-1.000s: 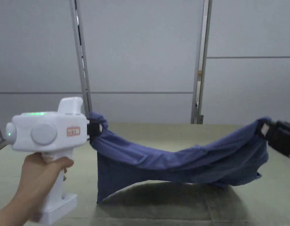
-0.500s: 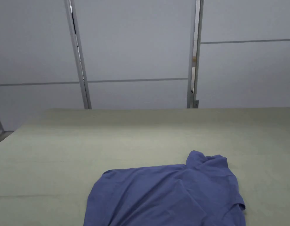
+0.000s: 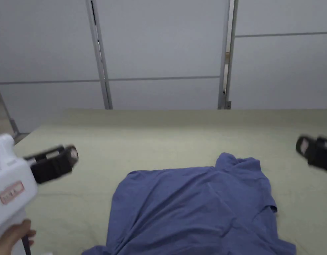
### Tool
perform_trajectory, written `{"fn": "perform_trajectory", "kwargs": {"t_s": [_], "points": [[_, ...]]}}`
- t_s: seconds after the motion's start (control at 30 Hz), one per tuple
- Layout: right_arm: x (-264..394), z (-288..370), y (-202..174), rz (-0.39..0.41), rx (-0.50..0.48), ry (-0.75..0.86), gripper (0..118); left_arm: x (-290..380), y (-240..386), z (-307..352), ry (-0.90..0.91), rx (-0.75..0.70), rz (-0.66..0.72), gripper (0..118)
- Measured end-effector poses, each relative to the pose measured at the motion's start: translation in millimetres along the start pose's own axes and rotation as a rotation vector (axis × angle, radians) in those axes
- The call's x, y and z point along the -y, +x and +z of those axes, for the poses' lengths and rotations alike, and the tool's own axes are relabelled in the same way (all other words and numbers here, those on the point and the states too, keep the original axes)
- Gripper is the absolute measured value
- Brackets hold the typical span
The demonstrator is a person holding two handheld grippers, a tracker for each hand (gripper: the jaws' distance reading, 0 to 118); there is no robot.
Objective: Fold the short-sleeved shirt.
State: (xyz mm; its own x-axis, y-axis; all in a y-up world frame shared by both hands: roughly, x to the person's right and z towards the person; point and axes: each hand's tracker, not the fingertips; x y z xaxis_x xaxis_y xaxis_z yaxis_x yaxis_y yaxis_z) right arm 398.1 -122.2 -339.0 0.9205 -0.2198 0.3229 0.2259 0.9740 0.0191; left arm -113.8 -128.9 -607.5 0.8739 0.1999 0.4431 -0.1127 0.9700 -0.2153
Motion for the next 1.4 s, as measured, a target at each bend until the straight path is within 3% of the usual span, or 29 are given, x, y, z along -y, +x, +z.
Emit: {"fn": "perform_trajectory", "kwargs": {"t_s": [0.03,0.07,0.1,0.13,0.17,0.2,0.3,0.33,0.47,0.6,0.63,0.67,0.7,0.73,0.77,0.87,0.93,0.97,1.07,1.1,1.13,1.2,1.27,1.4], "points": [[-15,2,-8,-0.007,-0.009,0.03,115,-14,5,12,0.072,0.033,-0.025,118],[-26,4,-15,-0.015,0.005,0.028,100,-26,9,21,0.098,0.077,-0.046,113],[-36,9,-22,-0.024,0.02,0.06,38,-34,25,41,0.124,0.09,-0.062,80],[-43,14,-29,-0.022,-0.005,0.117,2,-40,30,50,0.157,0.086,-0.065,27],[-47,17,-34,-0.022,0.009,0.143,2,-44,33,56,0.175,0.086,-0.088,0],[-51,22,-40,-0.019,0.049,0.15,2,-45,35,59,0.18,0.08,-0.095,0],[-48,39,-38,-0.141,-0.175,0.171,2,-39,40,66,0.071,0.146,-0.079,0],[-43,44,-40,-0.165,-0.173,0.169,2,-32,39,62,0.008,0.121,-0.062,0],[-16,47,-33,-0.161,-0.195,0.06,2,34,16,17,-0.285,0.121,-0.069,0],[21,42,-29,-0.071,-0.136,-0.061,2,120,-22,-26,-0.498,0.152,0.176,0],[27,42,-29,-0.052,-0.125,-0.084,2,139,-38,-45,-0.536,0.104,0.165,25],[35,35,-24,-0.047,-0.107,-0.103,2,153,-41,-55,-0.581,0.078,0.148,87],[38,33,-22,-0.044,-0.109,-0.117,2,171,-43,-69,-0.676,0.072,0.112,118],[42,31,-20,-0.041,-0.115,-0.133,2,179,-54,-73,-0.729,0.139,0.077,118],[44,30,-19,-0.044,-0.114,-0.138,2,186,-54,-79,-0.691,0.104,0.089,118],[54,20,-11,-0.064,-0.097,-0.162,2,204,-68,-106,-0.83,0.008,0.057,118],[59,17,-6,-0.077,-0.088,-0.18,2,232,-35,-105,-0.866,-0.005,0.062,118],[60,15,-4,-0.078,-0.089,-0.188,2,236,-33,-106,-0.872,-0.007,0.06,113],[65,13,-2,-0.071,-0.072,-0.209,2,249,-26,-112,-0.91,-0.007,-0.008,40],[65,10,0,-0.072,-0.075,-0.219,2,253,-21,-111,-0.887,-0.049,-0.076,32],[67,8,2,-0.076,-0.074,-0.225,2,253,-16,-108,-0.869,-0.057,-0.13,28],[72,9,4,-0.076,-0.077,-0.233,2,247,-23,-111,-0.87,-0.023,-0.082,14],[80,7,9,-0.069,-0.043,-0.261,2,240,-23,-99,-0.851,0.008,0.026,11],[114,7,25,-0.028,0.019,-0.363,2,212,-8,-71,-0.756,0.06,-0.011,11]]}}
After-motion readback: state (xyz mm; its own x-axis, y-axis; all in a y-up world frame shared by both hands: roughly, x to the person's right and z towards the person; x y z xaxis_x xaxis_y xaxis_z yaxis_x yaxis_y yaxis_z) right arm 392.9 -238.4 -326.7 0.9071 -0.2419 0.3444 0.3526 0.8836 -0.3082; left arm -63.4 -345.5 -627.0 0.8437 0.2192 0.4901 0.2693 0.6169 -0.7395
